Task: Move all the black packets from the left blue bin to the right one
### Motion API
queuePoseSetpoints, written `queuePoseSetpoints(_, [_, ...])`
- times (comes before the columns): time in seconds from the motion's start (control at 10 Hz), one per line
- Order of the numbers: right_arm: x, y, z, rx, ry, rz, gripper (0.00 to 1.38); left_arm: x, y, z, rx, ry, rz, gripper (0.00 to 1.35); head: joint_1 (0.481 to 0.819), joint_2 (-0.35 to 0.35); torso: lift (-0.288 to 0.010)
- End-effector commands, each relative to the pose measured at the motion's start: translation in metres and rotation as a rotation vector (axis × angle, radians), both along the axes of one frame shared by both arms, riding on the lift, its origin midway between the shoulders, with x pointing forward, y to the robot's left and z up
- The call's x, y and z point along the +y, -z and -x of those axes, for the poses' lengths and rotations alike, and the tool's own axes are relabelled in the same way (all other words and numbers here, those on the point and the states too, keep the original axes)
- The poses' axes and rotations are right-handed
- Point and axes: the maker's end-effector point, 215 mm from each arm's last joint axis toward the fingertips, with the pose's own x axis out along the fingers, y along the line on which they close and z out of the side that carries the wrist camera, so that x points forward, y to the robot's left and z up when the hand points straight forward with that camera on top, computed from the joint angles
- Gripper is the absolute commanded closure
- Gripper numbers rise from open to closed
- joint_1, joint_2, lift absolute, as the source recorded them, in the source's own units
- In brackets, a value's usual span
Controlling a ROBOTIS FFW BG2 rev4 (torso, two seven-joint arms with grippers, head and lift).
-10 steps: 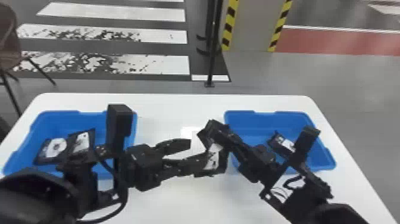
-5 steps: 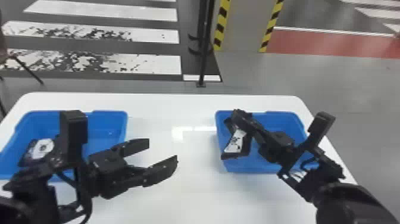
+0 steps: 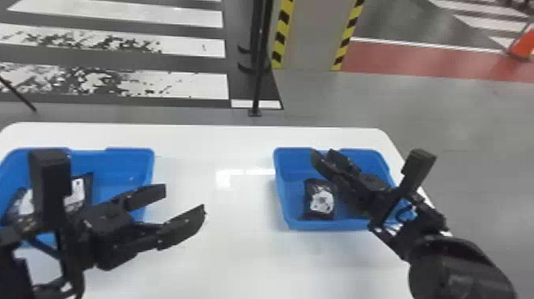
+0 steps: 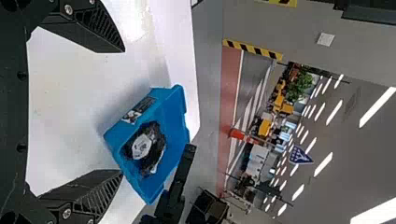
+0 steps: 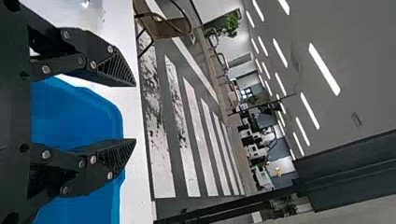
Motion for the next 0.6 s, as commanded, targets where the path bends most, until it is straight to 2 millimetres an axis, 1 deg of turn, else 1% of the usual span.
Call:
queuePoseSetpoints(0.0, [-0.005, -0.007, 0.017, -0.041, 0.016, 0.067, 0.13, 0.019, -0.002, -0.003, -0.012, -0.042, -0.021, 0.12, 0.695, -0.186, -0.14])
queuePoseSetpoints(0.1, [-0.001, -0.016, 0.037, -0.08, 0.021, 0.127, 0.13, 0.032, -0.002, -0.006, -0.015, -0.07, -0.032, 0.12, 0.695, -0.181, -0.14])
queuePoseSetpoints(0.2, [0.004, -0.025, 0.06, -0.11, 0.048, 0.172, 0.12, 0.051, 0.001, -0.009, -0.017, -0.112, -0.056, 0.12, 0.695, -0.168, -0.14])
queuePoseSetpoints(0.3, [0.001, -0.032, 0.082, -0.122, 0.089, 0.187, 0.13, 0.072, 0.005, -0.012, -0.014, -0.156, -0.087, 0.12, 0.695, -0.148, -0.14])
queuePoseSetpoints(0.5, [-0.001, -0.044, 0.117, -0.139, 0.147, 0.198, 0.13, 0.128, 0.011, -0.024, -0.012, -0.277, -0.178, 0.12, 0.695, -0.11, -0.14])
